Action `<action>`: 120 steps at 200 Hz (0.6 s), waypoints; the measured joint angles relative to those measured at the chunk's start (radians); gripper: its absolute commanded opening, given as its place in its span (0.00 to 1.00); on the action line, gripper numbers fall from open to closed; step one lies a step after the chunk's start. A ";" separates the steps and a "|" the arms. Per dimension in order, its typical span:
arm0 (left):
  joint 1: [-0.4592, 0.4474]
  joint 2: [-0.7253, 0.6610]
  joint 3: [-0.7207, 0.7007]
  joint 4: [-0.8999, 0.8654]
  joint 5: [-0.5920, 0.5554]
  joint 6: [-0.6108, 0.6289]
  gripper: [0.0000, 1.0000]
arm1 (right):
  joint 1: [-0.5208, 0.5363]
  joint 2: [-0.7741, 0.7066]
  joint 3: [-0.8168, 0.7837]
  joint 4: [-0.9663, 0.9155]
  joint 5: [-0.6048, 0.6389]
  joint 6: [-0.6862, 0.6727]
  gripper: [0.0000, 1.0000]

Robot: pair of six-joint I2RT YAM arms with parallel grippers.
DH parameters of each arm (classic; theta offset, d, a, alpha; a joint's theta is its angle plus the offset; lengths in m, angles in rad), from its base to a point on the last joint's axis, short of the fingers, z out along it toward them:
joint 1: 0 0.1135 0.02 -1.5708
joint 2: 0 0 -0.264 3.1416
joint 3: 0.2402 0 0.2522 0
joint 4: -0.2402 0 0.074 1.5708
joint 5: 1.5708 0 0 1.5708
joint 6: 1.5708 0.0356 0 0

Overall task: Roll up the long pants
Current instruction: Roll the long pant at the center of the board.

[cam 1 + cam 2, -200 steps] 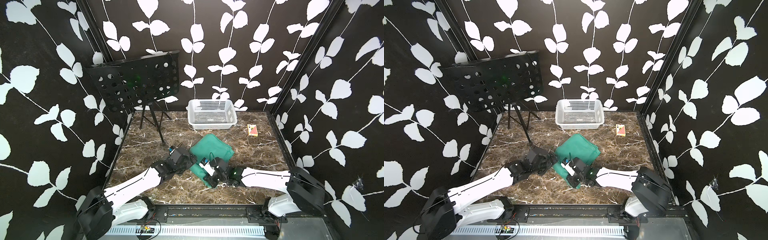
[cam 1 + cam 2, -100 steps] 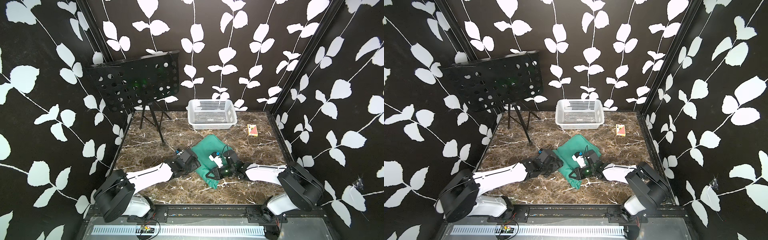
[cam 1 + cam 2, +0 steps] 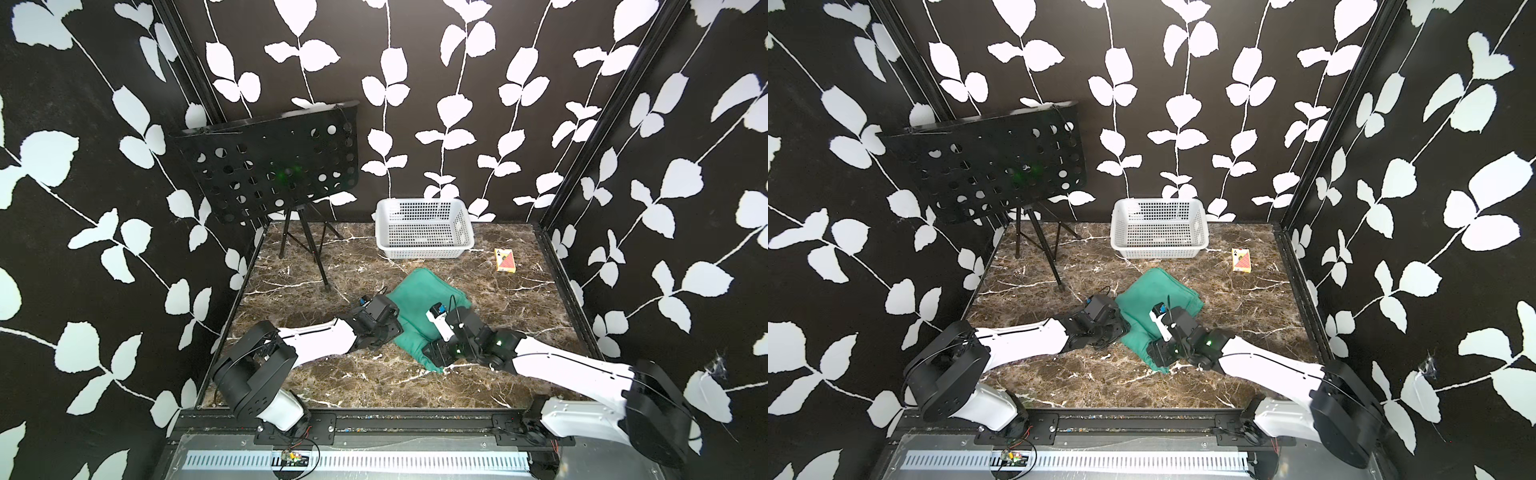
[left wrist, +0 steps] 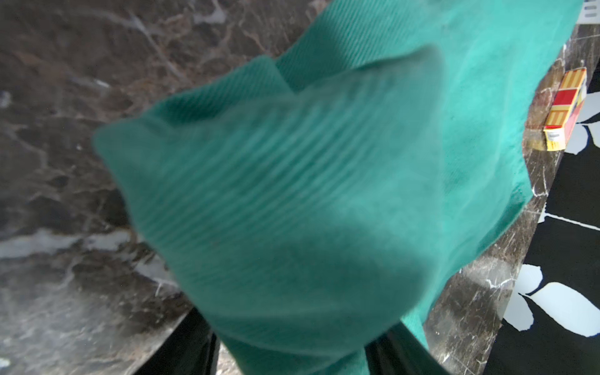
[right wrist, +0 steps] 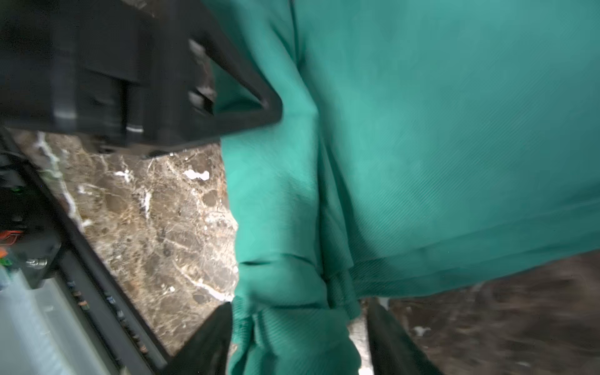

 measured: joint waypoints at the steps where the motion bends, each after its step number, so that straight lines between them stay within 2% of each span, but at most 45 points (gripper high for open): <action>1: 0.000 0.000 0.000 0.000 0.000 0.000 0.65 | 0.005 -0.002 0.001 0.000 0.008 -0.002 0.74; 22: 0.003 0.011 0.003 0.003 0.007 -0.003 0.65 | 0.148 -0.005 0.004 0.008 0.231 -0.137 0.76; 35: 0.003 0.017 0.007 0.004 0.010 -0.006 0.65 | 0.220 0.026 0.004 0.029 0.326 -0.225 0.76; 58: 0.003 0.023 0.011 0.005 0.012 -0.014 0.65 | 0.299 0.130 0.006 0.085 0.442 -0.358 0.75; 84: 0.003 0.024 0.012 0.007 0.013 -0.022 0.65 | 0.327 0.275 0.016 0.143 0.530 -0.447 0.72; 104: 0.004 0.024 0.012 0.010 0.012 -0.029 0.65 | 0.330 0.357 0.018 0.182 0.607 -0.470 0.57; 120: 0.007 0.023 0.012 0.014 0.009 -0.039 0.65 | 0.335 0.386 0.018 0.204 0.650 -0.463 0.30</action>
